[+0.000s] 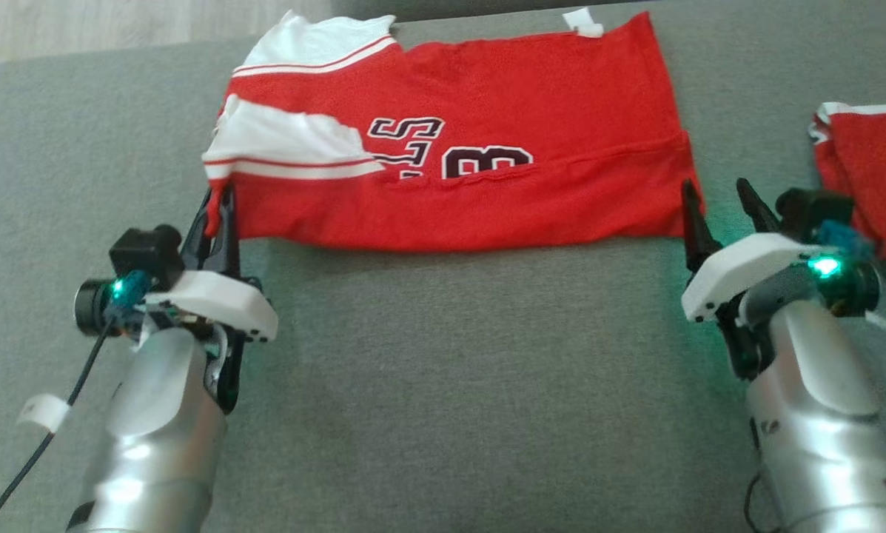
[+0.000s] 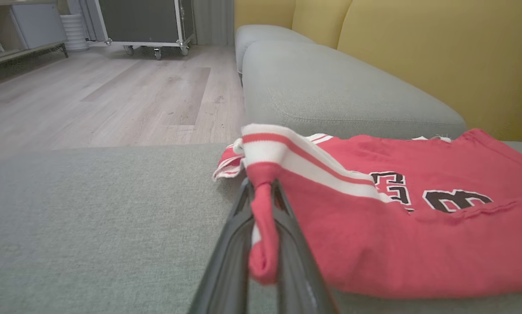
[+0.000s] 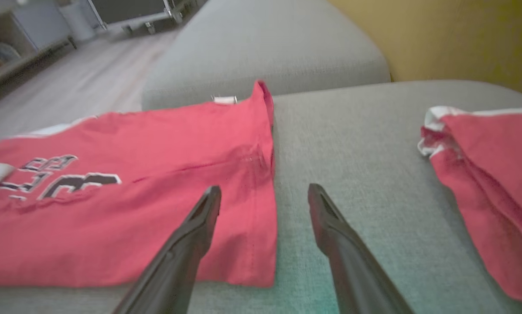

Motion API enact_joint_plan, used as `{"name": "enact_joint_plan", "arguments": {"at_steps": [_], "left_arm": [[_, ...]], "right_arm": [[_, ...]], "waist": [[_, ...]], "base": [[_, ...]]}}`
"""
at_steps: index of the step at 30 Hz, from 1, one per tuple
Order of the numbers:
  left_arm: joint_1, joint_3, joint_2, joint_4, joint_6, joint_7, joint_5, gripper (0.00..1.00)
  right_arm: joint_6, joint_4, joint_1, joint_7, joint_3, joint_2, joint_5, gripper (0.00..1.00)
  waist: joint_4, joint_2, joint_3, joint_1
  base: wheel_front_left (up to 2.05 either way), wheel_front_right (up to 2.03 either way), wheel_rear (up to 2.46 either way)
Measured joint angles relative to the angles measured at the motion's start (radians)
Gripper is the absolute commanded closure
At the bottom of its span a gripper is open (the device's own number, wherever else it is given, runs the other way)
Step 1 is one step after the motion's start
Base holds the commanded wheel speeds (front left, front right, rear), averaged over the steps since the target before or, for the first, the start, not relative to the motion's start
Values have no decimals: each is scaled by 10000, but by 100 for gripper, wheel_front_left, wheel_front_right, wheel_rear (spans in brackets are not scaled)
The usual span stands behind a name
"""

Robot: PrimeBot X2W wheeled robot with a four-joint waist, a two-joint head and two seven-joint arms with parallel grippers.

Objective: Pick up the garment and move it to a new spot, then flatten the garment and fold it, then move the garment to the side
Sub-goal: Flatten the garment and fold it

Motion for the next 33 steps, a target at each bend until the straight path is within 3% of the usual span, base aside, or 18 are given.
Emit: {"name": "enact_joint_plan", "arguments": {"at_steps": [11, 12, 13, 14, 26, 33], "left_arm": [[35, -437, -182, -510, -88, -10, 146, 100], [38, -485, -184, -523, -90, -10, 146, 100], [42, -514, -186, -525, -90, -10, 146, 100], [50, -527, -186, -525, -92, -10, 146, 100], [1223, -291, 77, -56, -96, -10, -146, 100], [2697, -253, 257, 81, -178, 56, -477, 100]], "right_arm": [[0, 2481, -1244, 1369, -692, -46, -832, 0], [0, 2631, -1376, 1406, -685, -65, -855, 24], [0, 2773, -1486, 1406, -667, -75, -911, 75], [0, 2878, -1560, 1400, -639, -77, -945, 100], [0, 3762, -1313, 278, 67, -50, -788, 100], [0, 3935, -271, 63, 694, -15, 479, 100]], "waist": [[547, 0, 79, -1], [561, 0, 82, -1], [569, 0, 83, -1], [571, 0, 79, -1], [118, 0, -790, -2], [-416, 0, -1857, -3]], "base": [[0, 0, 0], [0, 0, 0], [0, 0, 0], [0, 0, 0], [0, 0, 0], [0, 0, 0]]}}
